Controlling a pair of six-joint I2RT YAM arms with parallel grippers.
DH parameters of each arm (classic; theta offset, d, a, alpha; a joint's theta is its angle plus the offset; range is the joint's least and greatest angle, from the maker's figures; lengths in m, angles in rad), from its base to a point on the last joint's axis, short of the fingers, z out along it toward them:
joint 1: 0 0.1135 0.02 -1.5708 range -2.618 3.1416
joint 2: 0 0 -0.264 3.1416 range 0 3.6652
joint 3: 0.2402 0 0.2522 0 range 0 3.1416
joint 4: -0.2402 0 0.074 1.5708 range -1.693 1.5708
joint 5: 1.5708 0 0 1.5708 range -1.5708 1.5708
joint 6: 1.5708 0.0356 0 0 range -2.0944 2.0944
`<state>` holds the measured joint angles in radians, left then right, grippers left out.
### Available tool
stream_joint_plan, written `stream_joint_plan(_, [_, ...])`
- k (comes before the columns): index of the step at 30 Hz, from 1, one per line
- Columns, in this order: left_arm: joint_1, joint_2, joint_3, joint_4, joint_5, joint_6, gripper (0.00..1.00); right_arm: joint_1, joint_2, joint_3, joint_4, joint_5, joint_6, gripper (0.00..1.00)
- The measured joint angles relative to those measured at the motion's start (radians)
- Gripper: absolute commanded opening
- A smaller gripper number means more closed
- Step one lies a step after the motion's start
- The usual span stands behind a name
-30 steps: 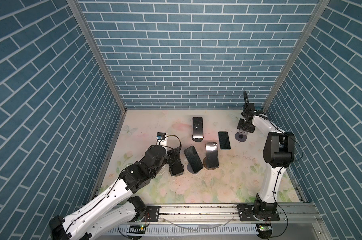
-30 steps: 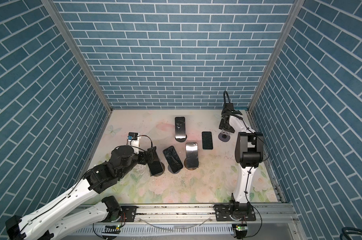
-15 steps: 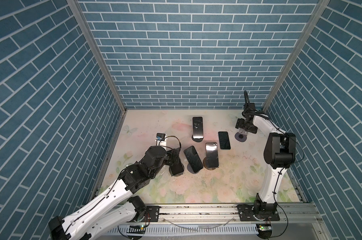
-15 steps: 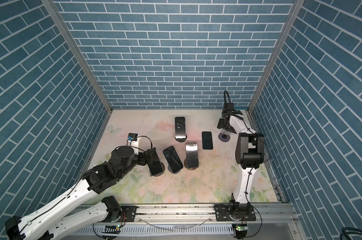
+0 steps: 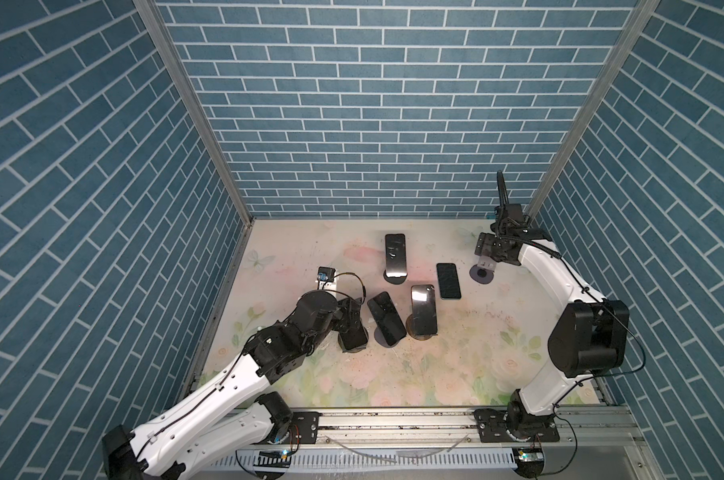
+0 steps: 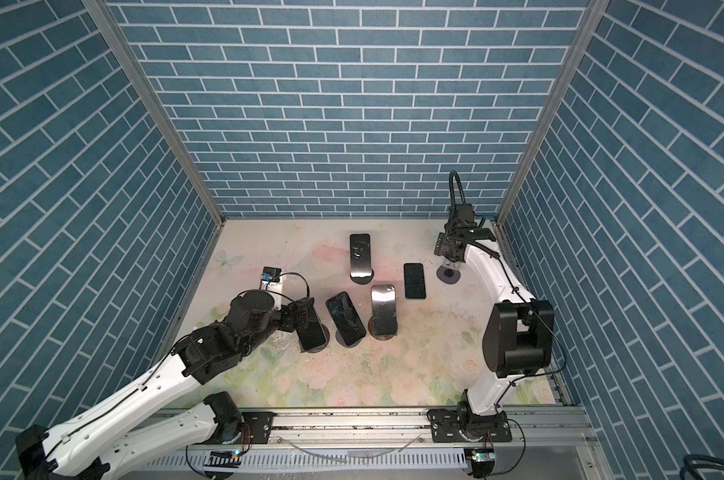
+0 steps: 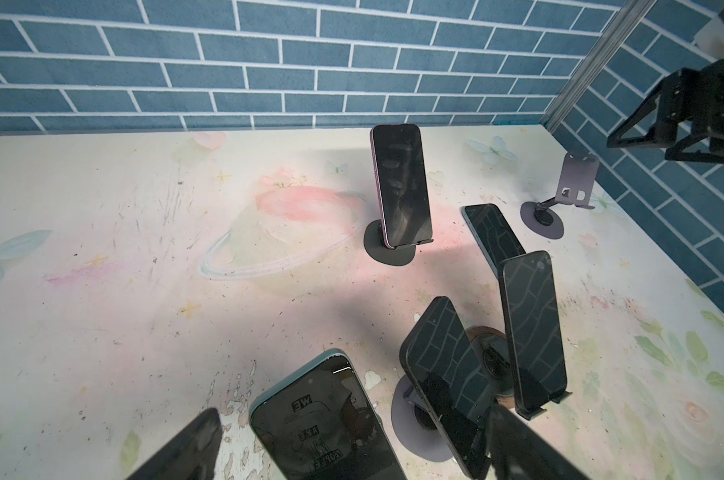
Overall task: Remove the phone from the phone stand
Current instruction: 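Move the right gripper over the black phone on the central stand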
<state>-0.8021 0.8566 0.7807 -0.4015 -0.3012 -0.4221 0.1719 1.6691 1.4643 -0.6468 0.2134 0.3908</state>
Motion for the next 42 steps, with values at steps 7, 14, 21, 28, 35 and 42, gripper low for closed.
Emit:
stream_joint_plan(7, [0.0, 0.026, 0.008, 0.001, 0.018, 0.0, 1.0, 0.119, -0.093, -0.127, 0.009, -0.008, -0.007, 0.87])
stream_joint_plan(14, [0.0, 0.057, 0.019, 0.019, 0.026, 0.0, 1.0, 0.16, -0.177, -0.209, 0.002, -0.027, -0.003, 0.87])
stream_joint_plan(21, [0.0, 0.084, 0.019, 0.053, 0.037, 0.0, 1.0, 0.179, -0.224, -0.229, 0.003, -0.04, -0.002, 0.86])
stream_joint_plan(28, [0.0, 0.111, 0.019, 0.085, 0.053, 0.0, 1.0, 0.238, -0.225, -0.243, -0.005, -0.072, 0.006, 0.86])
stream_joint_plan(35, [0.0, 0.123, 0.019, 0.137, 0.062, 0.0, 1.0, 0.323, -0.224, -0.253, -0.005, -0.096, 0.036, 0.86])
stream_joint_plan(42, [0.0, 0.154, 0.019, 0.197, 0.071, 0.001, 1.0, 0.391, -0.224, -0.294, 0.012, -0.106, 0.063, 0.89])
